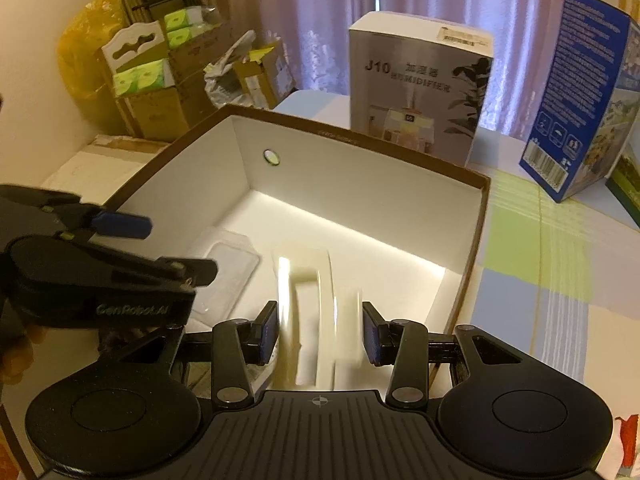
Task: Organize objects
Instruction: 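Open both tools to drop the clear tray and white clip into the box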
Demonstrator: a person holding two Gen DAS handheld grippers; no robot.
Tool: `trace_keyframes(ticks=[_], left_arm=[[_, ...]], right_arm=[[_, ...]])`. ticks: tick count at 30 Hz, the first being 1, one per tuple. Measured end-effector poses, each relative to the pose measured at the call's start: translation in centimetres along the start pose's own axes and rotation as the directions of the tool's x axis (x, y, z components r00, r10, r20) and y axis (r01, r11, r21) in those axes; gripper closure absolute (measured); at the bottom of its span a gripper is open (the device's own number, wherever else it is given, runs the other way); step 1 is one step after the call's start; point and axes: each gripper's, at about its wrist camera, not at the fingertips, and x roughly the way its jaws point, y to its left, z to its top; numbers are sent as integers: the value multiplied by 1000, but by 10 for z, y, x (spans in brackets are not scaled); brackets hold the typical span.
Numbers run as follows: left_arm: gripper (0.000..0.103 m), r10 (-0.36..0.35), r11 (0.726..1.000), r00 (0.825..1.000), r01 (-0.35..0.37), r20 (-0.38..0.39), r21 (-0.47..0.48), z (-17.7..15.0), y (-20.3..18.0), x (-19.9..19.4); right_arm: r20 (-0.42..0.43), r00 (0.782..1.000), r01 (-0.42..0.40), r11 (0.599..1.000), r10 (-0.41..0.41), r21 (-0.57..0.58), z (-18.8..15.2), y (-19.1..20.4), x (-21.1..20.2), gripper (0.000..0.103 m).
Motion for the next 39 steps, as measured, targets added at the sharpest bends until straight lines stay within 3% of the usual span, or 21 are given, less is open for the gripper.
trace_keyframes(ticks=[12,27,39], left_arm=[[27,-4,1000,1000,4,13,-20,-10,1,-24],[21,-16,995,999,19,39,-97,-35,-4,-90],[16,-22,990,999,26,30,-141,-71,-23,-134]], right_arm=[[-13,999,-29,1000,29,7,-8,-1,-13,60],[42,994,-100,993,98,61,-32,8,-74,47],[49,990,-135,986,130,102,-71,11,-120,44]])
